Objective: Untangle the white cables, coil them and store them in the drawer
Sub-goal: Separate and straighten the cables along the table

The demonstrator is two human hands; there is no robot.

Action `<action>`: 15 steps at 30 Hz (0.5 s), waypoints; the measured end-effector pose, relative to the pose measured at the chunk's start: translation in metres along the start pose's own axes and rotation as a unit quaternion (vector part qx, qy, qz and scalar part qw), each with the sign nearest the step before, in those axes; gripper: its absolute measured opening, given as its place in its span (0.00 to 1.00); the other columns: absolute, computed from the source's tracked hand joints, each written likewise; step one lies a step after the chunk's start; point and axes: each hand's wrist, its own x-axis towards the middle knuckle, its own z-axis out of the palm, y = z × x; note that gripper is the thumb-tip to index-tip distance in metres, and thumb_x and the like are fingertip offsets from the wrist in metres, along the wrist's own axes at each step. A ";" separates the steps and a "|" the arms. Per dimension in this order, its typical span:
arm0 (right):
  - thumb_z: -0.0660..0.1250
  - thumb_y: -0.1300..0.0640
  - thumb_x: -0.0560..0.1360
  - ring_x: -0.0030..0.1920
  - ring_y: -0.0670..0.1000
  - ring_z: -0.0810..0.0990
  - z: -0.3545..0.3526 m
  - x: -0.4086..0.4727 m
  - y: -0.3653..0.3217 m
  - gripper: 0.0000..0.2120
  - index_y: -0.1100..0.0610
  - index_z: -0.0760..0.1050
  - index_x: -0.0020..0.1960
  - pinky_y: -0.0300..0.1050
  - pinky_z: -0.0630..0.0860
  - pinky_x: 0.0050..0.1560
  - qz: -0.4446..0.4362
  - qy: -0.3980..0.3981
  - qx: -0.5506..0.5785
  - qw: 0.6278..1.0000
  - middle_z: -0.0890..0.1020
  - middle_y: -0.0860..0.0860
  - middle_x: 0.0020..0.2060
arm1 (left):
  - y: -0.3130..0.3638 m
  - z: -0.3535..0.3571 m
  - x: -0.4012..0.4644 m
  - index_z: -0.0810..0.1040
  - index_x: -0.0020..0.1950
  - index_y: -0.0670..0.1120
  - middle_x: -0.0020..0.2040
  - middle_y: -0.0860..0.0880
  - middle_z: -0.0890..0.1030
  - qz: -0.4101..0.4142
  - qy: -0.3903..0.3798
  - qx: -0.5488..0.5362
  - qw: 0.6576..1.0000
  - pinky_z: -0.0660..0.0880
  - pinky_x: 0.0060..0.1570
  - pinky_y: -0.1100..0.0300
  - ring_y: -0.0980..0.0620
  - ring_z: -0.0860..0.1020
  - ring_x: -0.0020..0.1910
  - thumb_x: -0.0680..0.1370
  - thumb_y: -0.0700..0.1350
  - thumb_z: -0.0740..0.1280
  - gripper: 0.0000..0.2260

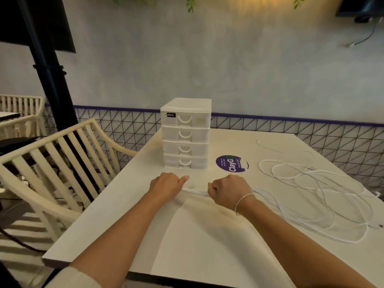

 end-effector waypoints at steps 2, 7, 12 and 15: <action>0.49 0.50 0.80 0.37 0.56 0.71 -0.003 -0.002 0.007 0.21 0.56 0.65 0.31 0.43 0.66 0.38 -0.013 0.008 0.000 1.000 0.73 0.53 0.34 | 0.006 0.001 0.003 0.79 0.51 0.41 0.54 0.42 0.78 0.002 -0.005 0.018 1.000 0.67 0.47 0.56 0.44 0.75 0.53 0.81 0.61 0.47 0.29; 0.50 0.55 0.81 0.47 0.59 0.79 -0.017 0.004 0.039 0.17 0.58 0.76 0.48 0.45 0.71 0.43 0.058 0.005 -0.035 0.998 0.81 0.56 0.46 | 0.038 -0.004 -0.002 0.76 0.38 0.44 0.45 0.44 0.78 0.029 -0.033 0.020 0.999 0.68 0.45 0.57 0.48 0.74 0.42 0.80 0.63 0.49 0.28; 0.50 0.56 0.80 0.39 0.58 0.74 -0.020 -0.006 0.034 0.16 0.57 0.72 0.39 0.43 0.70 0.37 0.037 0.012 -0.059 0.998 0.78 0.53 0.35 | 0.032 -0.006 0.004 0.80 0.44 0.43 0.49 0.44 0.79 0.030 -0.033 0.040 0.998 0.69 0.46 0.55 0.46 0.76 0.48 0.79 0.65 0.48 0.30; 0.50 0.54 0.80 0.35 0.56 0.70 -0.016 -0.018 0.016 0.20 0.55 0.57 0.29 0.42 0.62 0.32 -0.018 0.005 -0.042 0.999 0.66 0.51 0.27 | 0.019 -0.007 0.010 0.81 0.49 0.44 0.52 0.45 0.78 0.031 -0.024 0.069 0.997 0.67 0.47 0.56 0.45 0.74 0.56 0.79 0.65 0.47 0.31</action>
